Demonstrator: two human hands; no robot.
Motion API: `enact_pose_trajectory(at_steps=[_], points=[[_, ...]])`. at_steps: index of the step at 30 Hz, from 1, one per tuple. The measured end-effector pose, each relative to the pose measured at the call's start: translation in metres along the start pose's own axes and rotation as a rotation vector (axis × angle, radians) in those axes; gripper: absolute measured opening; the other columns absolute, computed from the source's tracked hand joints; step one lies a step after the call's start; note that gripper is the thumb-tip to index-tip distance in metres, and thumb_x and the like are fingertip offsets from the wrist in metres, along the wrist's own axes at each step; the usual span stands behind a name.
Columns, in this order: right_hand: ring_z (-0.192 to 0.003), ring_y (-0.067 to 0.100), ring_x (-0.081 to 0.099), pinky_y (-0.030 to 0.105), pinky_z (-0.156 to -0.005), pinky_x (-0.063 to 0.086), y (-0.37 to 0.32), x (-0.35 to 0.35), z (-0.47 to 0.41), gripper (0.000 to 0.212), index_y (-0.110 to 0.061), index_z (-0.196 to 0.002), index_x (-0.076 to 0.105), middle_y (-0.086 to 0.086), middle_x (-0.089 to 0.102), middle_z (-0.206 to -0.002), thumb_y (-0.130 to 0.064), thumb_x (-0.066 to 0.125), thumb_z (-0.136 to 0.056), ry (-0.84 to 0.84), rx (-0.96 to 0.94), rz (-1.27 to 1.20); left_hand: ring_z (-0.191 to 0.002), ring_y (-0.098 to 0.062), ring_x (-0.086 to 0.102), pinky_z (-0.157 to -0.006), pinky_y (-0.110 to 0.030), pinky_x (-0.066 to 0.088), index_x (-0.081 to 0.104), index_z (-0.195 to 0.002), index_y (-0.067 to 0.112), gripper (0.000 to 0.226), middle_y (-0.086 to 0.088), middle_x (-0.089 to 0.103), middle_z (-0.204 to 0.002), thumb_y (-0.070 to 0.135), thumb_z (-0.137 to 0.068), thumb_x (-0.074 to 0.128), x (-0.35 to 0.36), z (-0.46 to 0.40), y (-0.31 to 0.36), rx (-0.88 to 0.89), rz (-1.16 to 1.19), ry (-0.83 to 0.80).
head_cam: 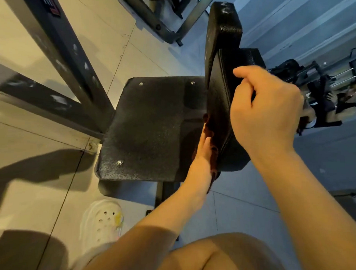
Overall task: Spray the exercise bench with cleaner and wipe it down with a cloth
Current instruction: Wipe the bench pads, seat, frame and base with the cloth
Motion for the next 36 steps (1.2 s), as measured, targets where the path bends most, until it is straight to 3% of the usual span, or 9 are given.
enact_pose_trajectory(at_steps=[6,12,17,23,29,33,34,35,36], points=[[-0.079,0.028,0.061,0.032,-0.066,0.039,-0.007,-0.001,0.009,0.036,-0.010,-0.108,0.069,0.010,0.070,-0.090,-0.018,0.038,-0.092,0.014,-0.033,0.109,-0.105,-0.009,0.063,-0.089,-0.024,0.052,0.046,-0.141,0.019,0.053,0.002,0.060,-0.130,0.042,-0.093,0.043,-0.033,0.051,0.012,0.031,0.055,-0.076],[-0.116,0.037,0.061,0.042,-0.113,0.031,-0.061,0.062,0.103,0.042,0.003,-0.122,0.063,0.022,0.065,-0.122,0.001,0.050,-0.082,-0.345,-0.830,0.109,-0.132,-0.022,0.048,-0.114,-0.043,0.033,0.045,-0.143,0.017,0.055,-0.009,0.050,-0.144,0.050,-0.101,0.034,-0.145,0.045,0.072,0.176,-0.006,0.261],[-0.120,0.033,0.060,0.049,-0.103,0.038,0.001,0.149,0.146,0.047,-0.003,-0.132,0.058,0.015,0.061,-0.131,-0.016,0.052,-0.087,-0.577,-0.477,0.128,-0.146,-0.025,0.024,-0.121,-0.048,0.015,0.033,-0.150,0.020,0.061,-0.004,0.032,-0.156,0.055,-0.101,0.025,-0.184,0.032,0.074,0.139,-0.026,0.346],[-0.135,0.031,0.044,0.040,-0.113,0.028,0.042,0.206,0.158,0.048,-0.007,-0.142,0.047,0.015,0.049,-0.144,-0.025,0.043,-0.098,-0.647,0.043,-0.205,-0.131,-0.026,0.047,-0.108,-0.045,0.040,0.051,-0.138,0.018,0.053,-0.005,0.046,-0.147,0.050,-0.101,0.030,-0.204,0.012,0.063,0.033,0.140,0.348],[-0.126,0.039,0.051,0.054,-0.108,0.038,0.041,0.234,0.175,0.055,-0.002,-0.134,0.055,0.022,0.058,-0.133,-0.034,0.029,-0.098,-0.596,0.037,-0.085,-0.143,-0.033,0.029,-0.117,-0.054,0.021,0.033,-0.149,0.015,0.062,-0.013,0.029,-0.156,0.053,-0.100,0.028,-0.218,0.012,0.084,-0.006,0.177,0.291],[-0.118,0.037,0.058,0.049,-0.107,0.032,0.036,0.226,0.170,0.056,-0.003,-0.127,0.063,0.020,0.064,-0.124,-0.037,0.032,-0.094,-0.550,-0.017,0.040,-0.107,-0.027,0.059,-0.109,-0.042,0.032,0.067,-0.114,0.039,0.049,-0.006,0.052,-0.141,0.060,-0.100,0.024,-0.217,0.017,0.102,-0.013,0.013,0.423],[-0.116,0.036,0.061,0.046,-0.106,0.031,0.035,0.222,0.168,0.056,-0.003,-0.124,0.065,0.019,0.066,-0.121,-0.037,0.033,-0.093,-0.543,-0.026,0.060,-0.094,-0.022,0.062,-0.105,-0.038,0.036,0.016,-0.128,0.056,0.030,0.003,0.003,-0.152,0.062,-0.099,0.025,-0.202,0.019,0.107,-0.030,0.026,0.371],[-0.113,0.035,0.063,0.044,-0.105,0.029,0.034,0.221,0.167,0.056,-0.003,-0.121,0.067,0.018,0.067,-0.118,-0.036,0.033,-0.092,-0.554,-0.027,0.064,-0.090,-0.019,0.065,-0.096,-0.034,0.044,0.054,-0.073,0.006,0.067,0.007,0.049,-0.074,0.063,-0.099,0.029,-0.205,0.022,0.109,-0.038,-0.100,0.446],[-0.110,0.035,0.065,0.042,-0.105,0.026,0.033,0.220,0.166,0.056,-0.003,-0.119,0.069,0.018,0.069,-0.116,-0.036,0.033,-0.092,-0.559,-0.030,0.060,-0.096,-0.018,0.067,-0.091,-0.033,0.048,0.065,-0.119,0.030,0.051,-0.006,0.064,-0.125,0.063,-0.098,0.032,-0.192,0.022,0.111,-0.035,-0.142,0.374]])
Point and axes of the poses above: each hand's wrist, its own z-axis away from the middle knuckle, its own x-axis out of the palm, y = z × x, the point moved 8 cm from there along -z, towards the middle knuckle
